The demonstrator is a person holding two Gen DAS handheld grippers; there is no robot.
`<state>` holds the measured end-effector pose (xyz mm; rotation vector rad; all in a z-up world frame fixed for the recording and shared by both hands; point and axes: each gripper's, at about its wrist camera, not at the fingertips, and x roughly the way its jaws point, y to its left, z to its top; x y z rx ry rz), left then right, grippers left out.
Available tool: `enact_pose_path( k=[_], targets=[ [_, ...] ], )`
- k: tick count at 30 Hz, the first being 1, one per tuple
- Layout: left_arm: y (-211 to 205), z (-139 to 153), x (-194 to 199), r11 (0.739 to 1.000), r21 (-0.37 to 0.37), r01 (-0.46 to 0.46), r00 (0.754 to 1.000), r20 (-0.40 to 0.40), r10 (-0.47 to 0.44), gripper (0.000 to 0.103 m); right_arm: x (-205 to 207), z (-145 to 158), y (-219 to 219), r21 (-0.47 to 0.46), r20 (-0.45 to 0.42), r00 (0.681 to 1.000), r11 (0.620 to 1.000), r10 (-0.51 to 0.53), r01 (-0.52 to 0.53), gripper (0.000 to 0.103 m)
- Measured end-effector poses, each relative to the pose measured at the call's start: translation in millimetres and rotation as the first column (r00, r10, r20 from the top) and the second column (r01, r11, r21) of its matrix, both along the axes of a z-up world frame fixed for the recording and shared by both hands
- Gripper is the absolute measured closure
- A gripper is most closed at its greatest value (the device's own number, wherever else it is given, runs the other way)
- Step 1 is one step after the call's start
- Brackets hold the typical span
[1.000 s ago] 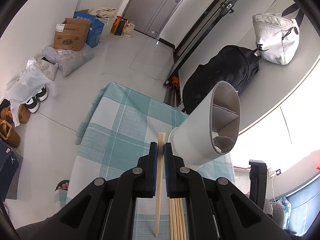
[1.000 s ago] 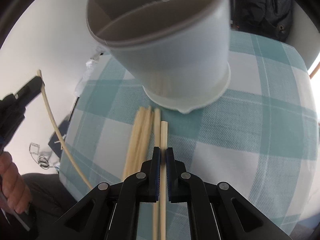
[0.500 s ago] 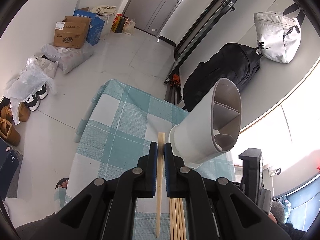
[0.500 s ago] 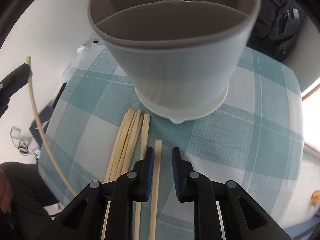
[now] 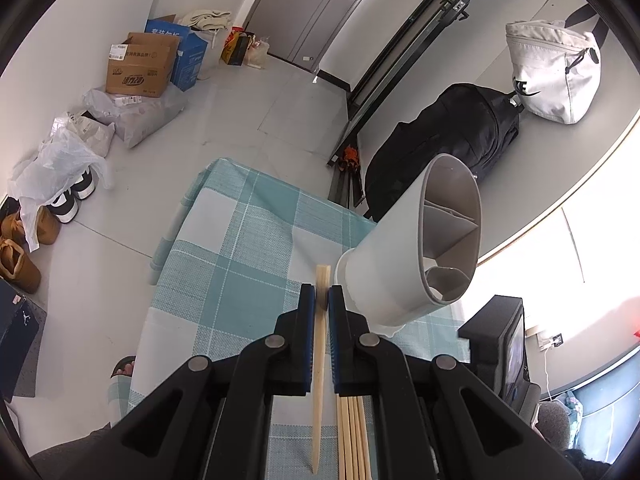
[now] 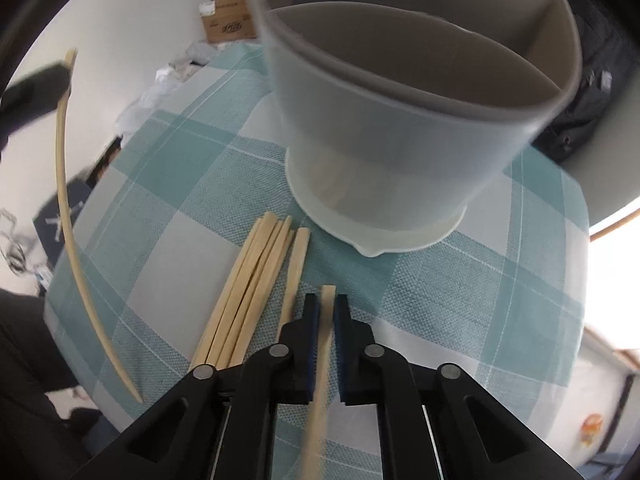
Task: Organize utensils
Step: 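Close the right tool on one chopstick while the left tool holds its chopstick, then lift both held chopsticks up and over the divided holder's opening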
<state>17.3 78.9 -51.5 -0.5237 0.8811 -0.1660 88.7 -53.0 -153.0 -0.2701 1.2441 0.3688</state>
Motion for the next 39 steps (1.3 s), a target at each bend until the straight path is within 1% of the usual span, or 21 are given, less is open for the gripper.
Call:
enact_pose_path(
  k=[3, 4, 6, 8, 9, 10, 13, 15, 17, 20, 23, 24, 26, 29, 31, 33, 39],
  targets=[
    [-3, 3, -2, 1.0, 0.007, 0.009, 1.0, 0.01, -0.009, 0.1, -4, 10, -11, 0.081, 0.013, 0.999, 0.996, -0.038, 0.037, 0.097],
    [-5, 4, -2, 1.0, 0.011, 0.014, 1.0, 0.013, -0.014, 0.1, -8, 15, -15, 0.111, 0.032, 0.998, 0.992, -0.057, 0.053, 0.097],
    [-9, 6, -4, 0.999, 0.019, 0.03, 0.999, 0.023, -0.031, 0.1, -13, 27, -24, 0.194, 0.053, 0.995, 0.978, -0.082, 0.071, 0.097],
    [-13, 10, -7, 0.998, 0.034, 0.046, 0.998, 0.037, -0.047, 0.1, -20, 40, -30, 0.243, 0.096, 0.99, 0.967, -0.103, 0.077, 0.097],
    [-15, 12, -9, 0.998, 0.04, 0.055, 0.997, 0.043, -0.057, 0.1, -25, 48, -34, 0.288, 0.125, 0.986, 0.955, -0.111, 0.071, 0.097],
    [-17, 13, -11, 0.997, 0.045, 0.062, 0.997, 0.05, -0.065, 0.1, -28, 54, -40, 0.312, 0.144, 0.983, 0.948, -0.115, 0.065, 0.097],
    [-23, 19, -18, 0.994, 0.067, 0.086, 0.993, 0.075, -0.091, 0.1, -46, 79, -48, 0.386, 0.247, 0.96, 0.922, -0.132, 0.028, 0.097],
    [-27, 23, -21, 0.993, 0.07, 0.097, 0.991, 0.087, -0.103, 0.1, -59, 95, -49, 0.422, 0.331, 0.932, 0.906, -0.149, -0.005, 0.097],
    [-31, 27, -24, 0.992, 0.078, 0.1, 0.989, 0.098, -0.107, 0.1, -65, 109, -57, 0.461, 0.38, 0.91, 0.887, -0.168, -0.029, 0.097],
    [-39, 35, -27, 0.988, 0.11, 0.105, 0.986, 0.121, -0.118, 0.1, -75, 124, -62, 0.492, 0.439, 0.877, 0.869, -0.194, -0.053, 0.097],
    [-45, 44, -27, 0.985, 0.128, 0.115, 0.982, 0.137, -0.132, 0.101, -78, 138, -69, 0.514, 0.474, 0.852, 0.856, -0.222, -0.063, 0.097],
    [-48, 47, -27, 0.984, 0.14, 0.113, 0.981, 0.142, -0.133, 0.101, -78, 144, -78, 0.521, 0.482, 0.846, 0.851, -0.229, -0.067, 0.097],
    [-53, 55, -27, 0.979, 0.165, 0.12, 0.977, 0.156, -0.146, 0.101, -82, 153, -80, 0.538, 0.504, 0.828, 0.839, -0.248, -0.076, 0.097],
    [-58, 64, -27, 0.973, 0.195, 0.125, 0.974, 0.163, -0.158, 0.101, -73, 166, -87, 0.552, 0.529, 0.806, 0.83, -0.267, -0.087, 0.097],
    [-60, 69, -25, 0.971, 0.199, 0.132, 0.972, 0.167, -0.167, 0.101, -68, 171, -96, 0.569, 0.537, 0.794, 0.818, -0.285, -0.091, 0.097],
    [-63, 76, -24, 0.969, 0.207, 0.139, 0.969, 0.175, -0.176, 0.101, -59, 175, -99, 0.58, 0.544, 0.784, 0.809, -0.298, -0.096, 0.097],
    [-71, 102, -18, 0.96, 0.234, 0.151, 0.962, 0.19, -0.197, 0.101, -40, 198, -103, 0.607, 0.568, 0.755, 0.786, -0.33, -0.113, 0.097]
  ],
)
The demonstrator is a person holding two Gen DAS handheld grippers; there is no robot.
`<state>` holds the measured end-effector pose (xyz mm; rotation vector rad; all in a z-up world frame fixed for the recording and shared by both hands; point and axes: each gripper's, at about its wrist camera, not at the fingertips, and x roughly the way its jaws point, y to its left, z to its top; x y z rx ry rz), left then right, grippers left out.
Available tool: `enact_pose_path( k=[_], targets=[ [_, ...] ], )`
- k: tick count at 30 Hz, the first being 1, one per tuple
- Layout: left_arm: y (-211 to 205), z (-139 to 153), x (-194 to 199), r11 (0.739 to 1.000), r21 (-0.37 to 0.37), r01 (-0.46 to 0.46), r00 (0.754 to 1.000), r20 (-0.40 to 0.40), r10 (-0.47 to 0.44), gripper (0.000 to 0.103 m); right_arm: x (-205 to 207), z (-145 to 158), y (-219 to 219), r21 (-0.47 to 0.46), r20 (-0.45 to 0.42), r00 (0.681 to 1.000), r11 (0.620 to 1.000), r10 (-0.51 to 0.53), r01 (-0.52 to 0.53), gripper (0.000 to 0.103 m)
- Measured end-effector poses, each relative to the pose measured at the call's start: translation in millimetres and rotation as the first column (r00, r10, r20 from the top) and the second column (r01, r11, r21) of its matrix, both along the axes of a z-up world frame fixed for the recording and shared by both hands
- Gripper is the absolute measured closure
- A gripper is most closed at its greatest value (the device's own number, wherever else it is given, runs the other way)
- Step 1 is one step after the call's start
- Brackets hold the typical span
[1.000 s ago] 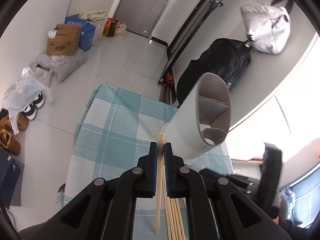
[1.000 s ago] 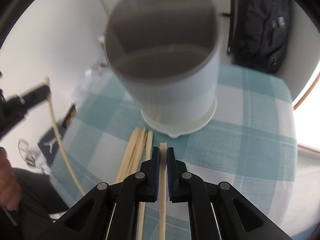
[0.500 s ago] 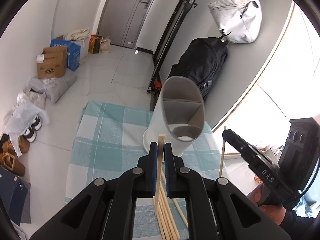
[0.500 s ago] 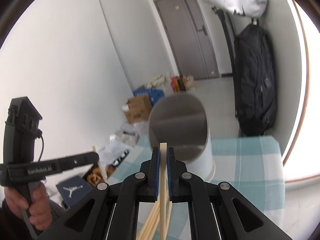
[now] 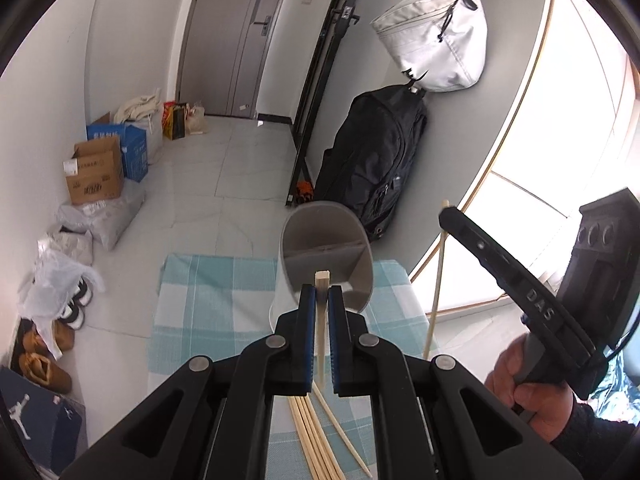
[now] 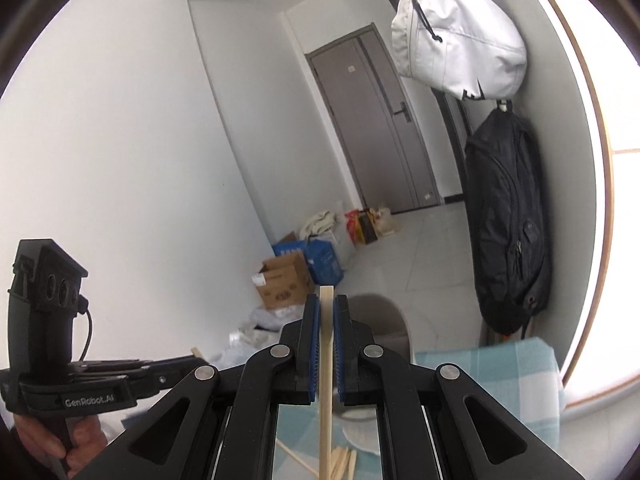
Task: Organize utensils
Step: 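Lift both held chopsticks up and over the divided holder's opening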
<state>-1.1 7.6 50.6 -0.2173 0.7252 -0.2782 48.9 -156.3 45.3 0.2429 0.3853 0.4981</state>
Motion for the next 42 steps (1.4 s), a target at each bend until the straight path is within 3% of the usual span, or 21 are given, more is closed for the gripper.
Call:
enact_pose_path(
  k=[9, 17, 27, 36, 42],
  targets=[
    [-2, 56, 19, 1.0, 0.002, -0.005, 0.999, 0.043, 0.005, 0.101, 45, 50, 1, 0.029, 0.117, 0.993, 1.0, -0.005, 0.001, 0.097],
    [2, 86, 52, 0.999, -0.013, -0.029, 0.995, 0.095, 0.03, 0.101, 92, 64, 7, 0.056, 0.161, 0.985, 0.997, -0.055, 0.046, 0.097],
    [4, 71, 87, 0.998, 0.009, -0.054, 0.994, 0.097, 0.053, 0.101, 150, 40, 24, 0.041, 0.16, 0.983, 0.996, -0.089, 0.083, 0.097],
    [3, 39, 105, 0.999, 0.036, -0.036, 0.998, 0.044, 0.034, 0.101, 157, 8, 37, -0.005, 0.206, 0.973, 0.994, -0.103, 0.106, 0.097],
    [5, 26, 109, 1.0, 0.009, -0.014, 1.0, 0.006, 0.014, 0.101, 152, 3, 36, -0.015, 0.216, 0.973, 0.996, -0.081, 0.086, 0.097]
  ],
)
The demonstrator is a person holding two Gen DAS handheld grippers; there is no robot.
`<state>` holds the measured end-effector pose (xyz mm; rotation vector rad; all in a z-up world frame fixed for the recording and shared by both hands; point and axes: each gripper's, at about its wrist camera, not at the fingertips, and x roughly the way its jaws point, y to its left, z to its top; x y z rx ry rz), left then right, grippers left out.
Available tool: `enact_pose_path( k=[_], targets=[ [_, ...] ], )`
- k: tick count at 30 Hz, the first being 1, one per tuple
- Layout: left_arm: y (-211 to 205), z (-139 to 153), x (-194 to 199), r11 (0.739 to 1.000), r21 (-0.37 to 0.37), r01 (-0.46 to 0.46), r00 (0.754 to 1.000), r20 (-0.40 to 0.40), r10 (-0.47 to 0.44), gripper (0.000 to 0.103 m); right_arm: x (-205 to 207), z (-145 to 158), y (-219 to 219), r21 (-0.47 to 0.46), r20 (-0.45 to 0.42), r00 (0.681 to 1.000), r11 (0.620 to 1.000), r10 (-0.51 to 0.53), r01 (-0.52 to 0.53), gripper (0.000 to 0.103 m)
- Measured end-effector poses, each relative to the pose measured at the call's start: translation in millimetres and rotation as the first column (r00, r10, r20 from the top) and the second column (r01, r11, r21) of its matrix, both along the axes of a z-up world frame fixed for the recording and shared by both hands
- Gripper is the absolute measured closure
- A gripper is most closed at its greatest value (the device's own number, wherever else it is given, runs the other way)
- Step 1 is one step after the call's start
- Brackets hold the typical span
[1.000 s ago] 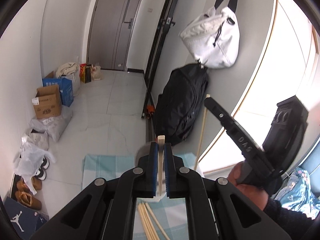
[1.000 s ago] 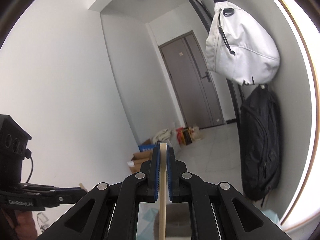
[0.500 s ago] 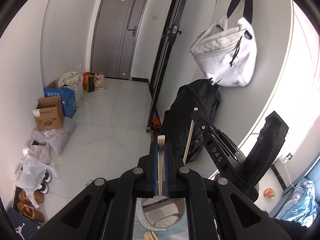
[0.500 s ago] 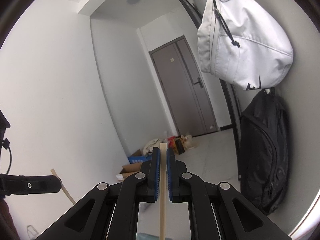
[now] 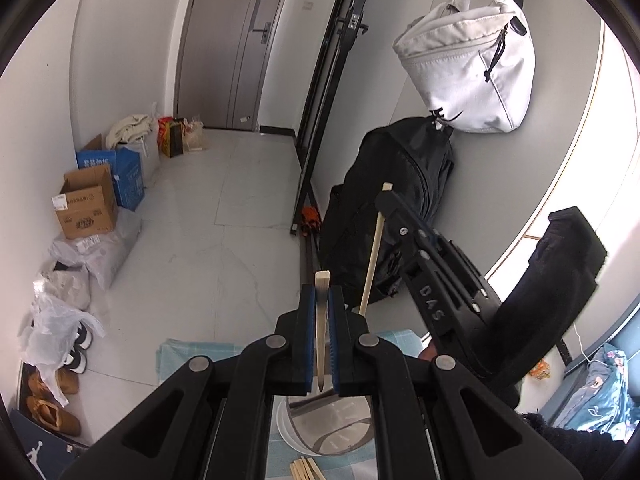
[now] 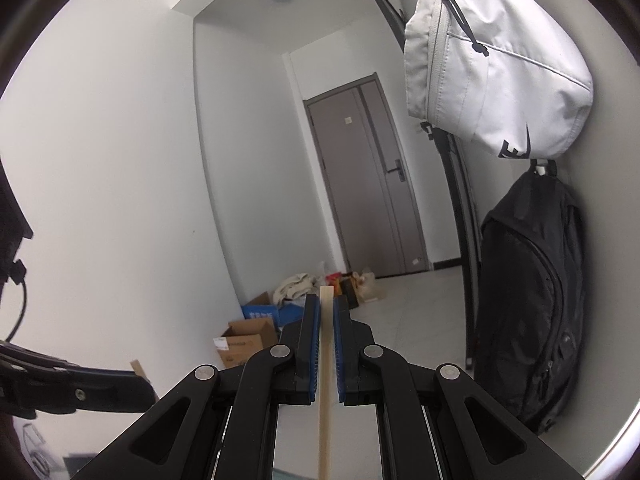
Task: Organize utensils
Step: 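Lift both held chopsticks up and over the divided holder's opening, then open both tools to drop the chopsticks into the holder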
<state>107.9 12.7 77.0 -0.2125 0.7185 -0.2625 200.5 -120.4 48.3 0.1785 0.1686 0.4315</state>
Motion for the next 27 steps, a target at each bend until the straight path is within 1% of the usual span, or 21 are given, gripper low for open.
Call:
enact_pose_path(
  k=[2, 7, 9, 12, 14, 16, 17, 18, 19, 20, 21, 22, 23, 25, 27],
  targets=[
    [0, -3, 1, 1.0, 0.004, 0.001, 1.0, -0.008, -0.001, 0.101, -3, 0, 0, -0.016, 0.007, 1.0, 1.0, 0.008, -0.008, 0.097],
    [-5, -5, 1, 1.0, 0.001, 0.03, 0.999, -0.014, -0.03, 0.101, -11, -4, -4, -0.029, -0.009, 0.999, 0.999, 0.033, -0.033, 0.097],
    [-8, -7, -1, 0.999, 0.009, 0.043, 0.999, -0.015, -0.043, 0.101, -14, -5, -6, -0.03, -0.028, 0.998, 0.998, 0.056, -0.057, 0.097],
    [-9, -9, -2, 0.998, 0.0, 0.061, 0.998, -0.024, -0.061, 0.101, -22, -9, -8, -0.049, -0.056, 0.994, 0.994, 0.091, -0.094, 0.094],
    [-7, -10, -2, 0.997, -0.023, 0.072, 0.997, -0.033, -0.073, 0.101, -28, -12, -9, -0.059, -0.095, 0.989, 0.991, 0.118, -0.124, 0.094],
    [-2, -12, -1, 0.996, -0.053, 0.07, 0.996, -0.059, -0.073, 0.097, -33, -15, -11, -0.053, -0.126, 0.982, 0.987, 0.143, -0.151, 0.093],
    [1, -13, 0, 0.996, -0.069, 0.059, 0.995, -0.071, -0.064, 0.088, -35, -16, -13, -0.048, -0.147, 0.978, 0.986, 0.151, -0.159, 0.092],
    [4, -13, -1, 0.995, -0.083, 0.051, 0.995, -0.077, -0.057, 0.074, -36, -17, -17, -0.028, -0.171, 0.972, 0.985, 0.163, -0.17, 0.086],
    [7, -13, -2, 0.995, -0.095, 0.04, 0.996, -0.078, -0.047, 0.066, -37, -17, -20, -0.011, -0.188, 0.967, 0.984, 0.173, -0.178, 0.075],
    [12, -12, -5, 0.994, -0.109, 0.02, 0.997, -0.072, -0.028, 0.059, -40, -17, -24, 0.012, -0.205, 0.962, 0.983, 0.181, -0.183, 0.069],
    [17, -10, -9, 0.993, -0.119, -0.002, 0.998, -0.06, -0.006, 0.059, -43, -16, -29, 0.032, -0.213, 0.96, 0.983, 0.182, -0.18, 0.058],
    [20, -9, -12, 0.992, -0.123, -0.018, 0.998, -0.054, 0.011, 0.059, -46, -14, -33, 0.044, -0.217, 0.959, 0.983, 0.182, -0.177, 0.055],
    [23, -8, -16, 0.992, -0.125, -0.032, 0.998, -0.052, 0.025, 0.059, -50, -12, -37, 0.052, -0.222, 0.958, 0.984, 0.18, -0.173, 0.054],
    [26, -7, -21, 0.99, -0.126, -0.056, 0.997, -0.054, 0.049, 0.058, -55, -8, -43, 0.062, -0.232, 0.957, 0.985, 0.173, -0.162, 0.043],
    [27, -7, -26, 0.99, -0.113, -0.087, 0.995, -0.06, 0.081, 0.053, -63, -4, -48, 0.06, -0.237, 0.958, 0.987, 0.161, -0.151, 0.04]
  ],
)
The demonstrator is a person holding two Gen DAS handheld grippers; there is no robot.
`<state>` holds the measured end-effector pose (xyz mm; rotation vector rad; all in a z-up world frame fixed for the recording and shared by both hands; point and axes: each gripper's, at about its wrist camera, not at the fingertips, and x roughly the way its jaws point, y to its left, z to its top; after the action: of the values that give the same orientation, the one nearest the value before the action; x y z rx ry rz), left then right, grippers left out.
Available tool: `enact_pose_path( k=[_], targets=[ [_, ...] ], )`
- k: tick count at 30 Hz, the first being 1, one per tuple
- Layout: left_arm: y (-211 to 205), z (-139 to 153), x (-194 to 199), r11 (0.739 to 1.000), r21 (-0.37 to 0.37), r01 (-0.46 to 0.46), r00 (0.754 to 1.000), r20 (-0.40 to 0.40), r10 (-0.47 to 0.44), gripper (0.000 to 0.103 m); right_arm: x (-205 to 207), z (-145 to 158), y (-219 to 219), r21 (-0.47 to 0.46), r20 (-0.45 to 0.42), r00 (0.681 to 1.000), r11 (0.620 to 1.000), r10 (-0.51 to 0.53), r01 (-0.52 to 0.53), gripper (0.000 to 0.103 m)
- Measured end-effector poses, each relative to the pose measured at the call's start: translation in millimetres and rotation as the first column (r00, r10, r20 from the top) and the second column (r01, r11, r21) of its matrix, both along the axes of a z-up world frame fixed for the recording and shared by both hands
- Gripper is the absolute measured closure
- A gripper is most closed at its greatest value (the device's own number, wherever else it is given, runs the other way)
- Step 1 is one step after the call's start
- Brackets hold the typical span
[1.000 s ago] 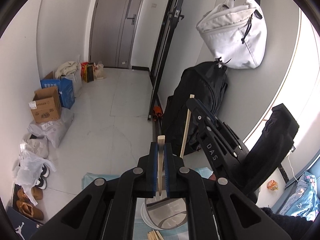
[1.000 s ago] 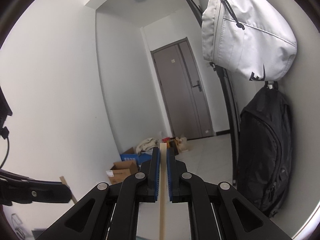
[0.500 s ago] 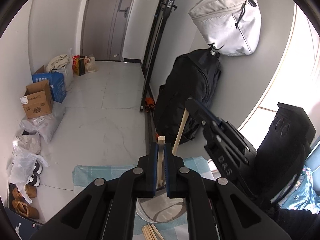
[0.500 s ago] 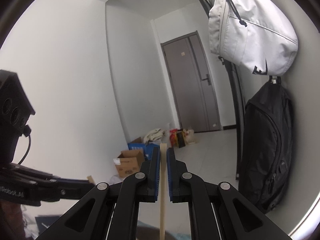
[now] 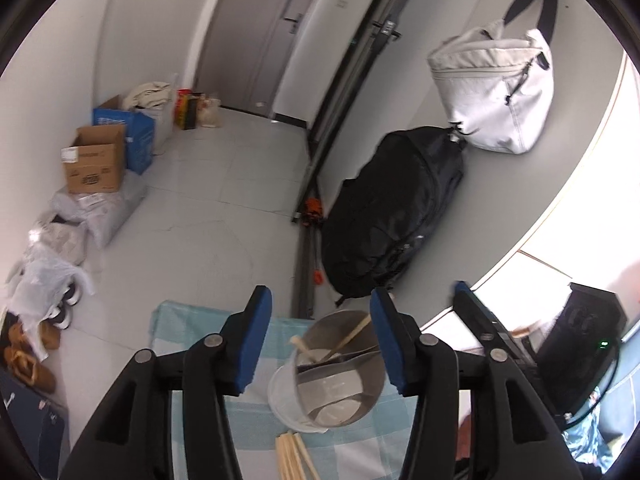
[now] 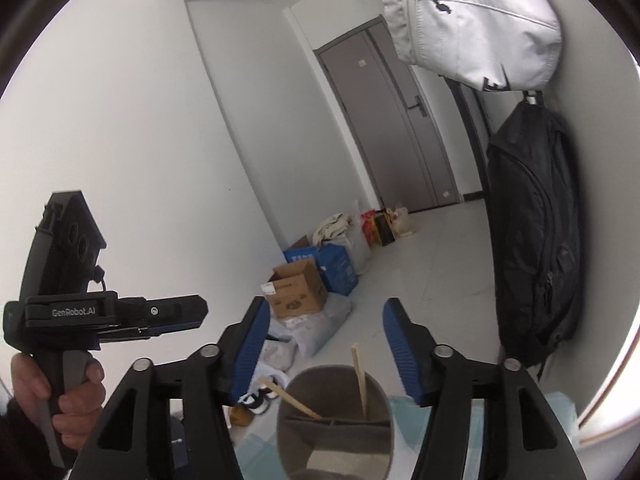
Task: Organize utensils
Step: 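Open both tools to drop the chopsticks into the holder, then withdraw both open tools from the holder back toward the chopstick pile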
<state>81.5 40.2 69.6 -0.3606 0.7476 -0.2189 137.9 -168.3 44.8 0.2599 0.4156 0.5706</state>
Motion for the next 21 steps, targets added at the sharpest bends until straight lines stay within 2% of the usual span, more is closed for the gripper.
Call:
enact_pose_path(
  k=[3, 10, 12, 15, 21],
  targets=[
    [1, 0, -9, 0.999, 0.007, -0.031, 1.0, 0.005, 0.031, 0.048, -14, 7, -6, -0.011, 0.01, 1.0, 1.0, -0.012, 0.013, 0.03],
    [-5, 1, -30, 0.998, 0.026, -0.063, 0.998, 0.011, 0.063, 0.044, -44, 21, -15, -0.01, 0.018, 1.0, 1.0, -0.022, 0.022, 0.015],
    [-3, 2, -36, 0.997, 0.032, -0.071, 0.997, 0.012, 0.071, 0.04, -53, 25, -17, -0.009, 0.021, 1.0, 1.0, -0.023, 0.024, 0.011],
    [-3, 3, -45, 0.996, 0.038, -0.081, 0.996, 0.024, 0.08, 0.034, -67, 27, -18, -0.013, 0.031, 0.999, 1.0, -0.019, 0.019, 0.008],
    [-5, -1, -60, 0.994, 0.059, -0.093, 0.995, 0.034, 0.091, 0.033, -86, 20, -15, -0.037, 0.025, 1.0, 0.999, -0.009, 0.01, 0.004]
  ],
)
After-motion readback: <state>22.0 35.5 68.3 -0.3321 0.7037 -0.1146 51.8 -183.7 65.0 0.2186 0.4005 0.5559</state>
